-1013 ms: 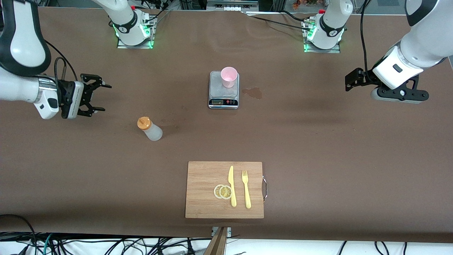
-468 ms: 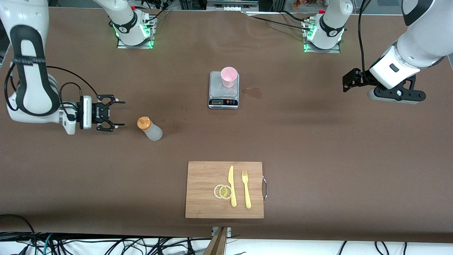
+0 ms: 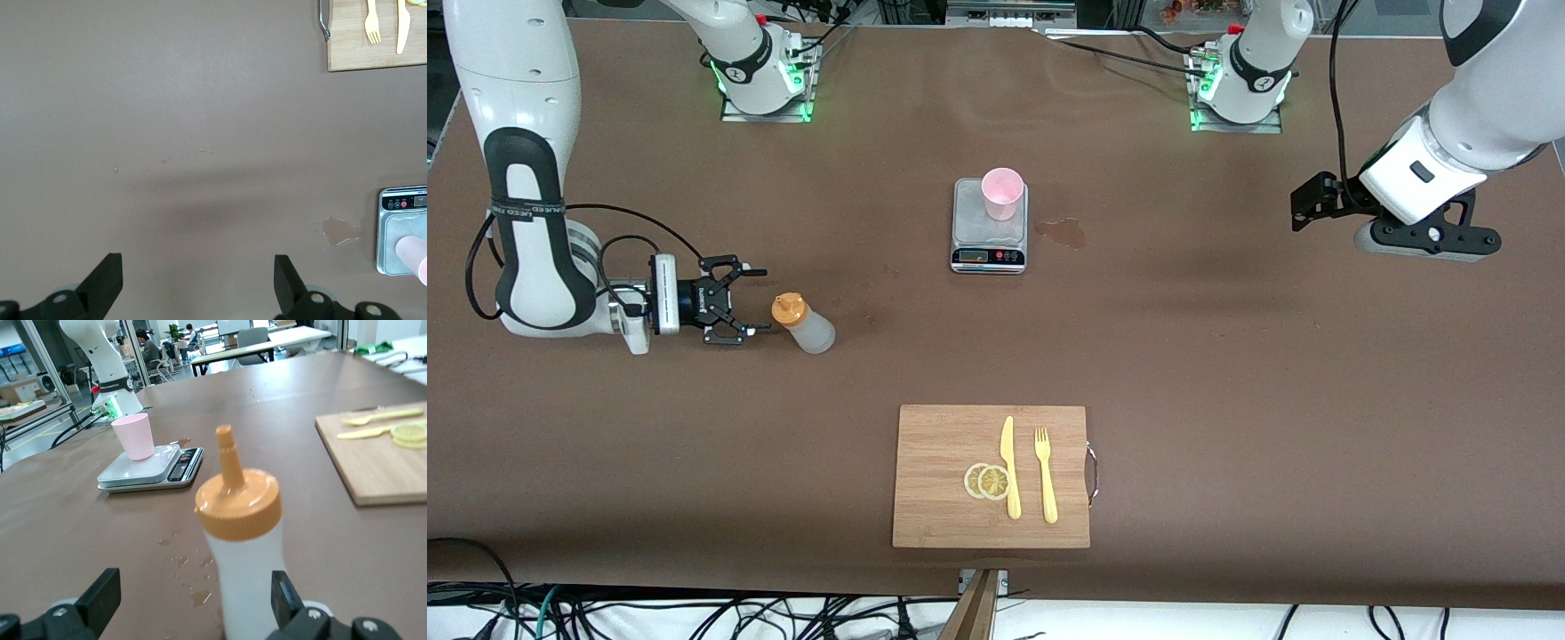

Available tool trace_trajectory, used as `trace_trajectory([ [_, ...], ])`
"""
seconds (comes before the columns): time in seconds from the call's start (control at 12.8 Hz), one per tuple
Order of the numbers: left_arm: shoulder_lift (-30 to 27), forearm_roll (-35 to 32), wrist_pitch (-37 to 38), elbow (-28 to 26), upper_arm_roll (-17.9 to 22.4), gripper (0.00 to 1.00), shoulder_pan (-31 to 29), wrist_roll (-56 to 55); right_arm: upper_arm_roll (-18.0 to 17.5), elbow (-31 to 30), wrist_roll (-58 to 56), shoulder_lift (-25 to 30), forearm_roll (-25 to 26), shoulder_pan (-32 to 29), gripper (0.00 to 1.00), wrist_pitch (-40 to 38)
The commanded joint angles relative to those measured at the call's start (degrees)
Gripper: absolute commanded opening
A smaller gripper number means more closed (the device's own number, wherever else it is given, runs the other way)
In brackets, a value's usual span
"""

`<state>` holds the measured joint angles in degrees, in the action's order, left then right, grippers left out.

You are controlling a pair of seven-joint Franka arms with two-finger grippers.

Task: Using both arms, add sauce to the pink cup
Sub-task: 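Close the right gripper around the white squeeze bottle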

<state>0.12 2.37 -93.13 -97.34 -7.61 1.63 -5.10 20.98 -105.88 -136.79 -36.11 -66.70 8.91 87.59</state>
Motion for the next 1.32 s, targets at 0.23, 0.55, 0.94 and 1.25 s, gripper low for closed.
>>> trace_trajectory([
  [0.23,0.2,-1.1,1.0,0.8,-0.1,1.00,-0.1,1.0,-0.3,5.3,-7.9,-6.3,-5.0,-0.8,1.00,-1.5],
  [0.55,0.2,-1.0,1.4,0.8,0.0,1.00,-0.2,1.1,-2.9,5.3,-8.3,-8.4,-10.9,0.5,1.00,-0.6],
  [0.94,0.3,-0.9,1.6,0.8,0.0,1.00,-0.2,1.0,-3.0,5.2,-12.4,-11.3,-14.3,3.0,1.00,-1.1],
  [1.25,0.2,-0.9,1.6,0.8,0.0,1.00,-0.2,1.0,-3.3,5.9,-14.5,-12.4,-14.0,3.2,1.00,-4.1],
])
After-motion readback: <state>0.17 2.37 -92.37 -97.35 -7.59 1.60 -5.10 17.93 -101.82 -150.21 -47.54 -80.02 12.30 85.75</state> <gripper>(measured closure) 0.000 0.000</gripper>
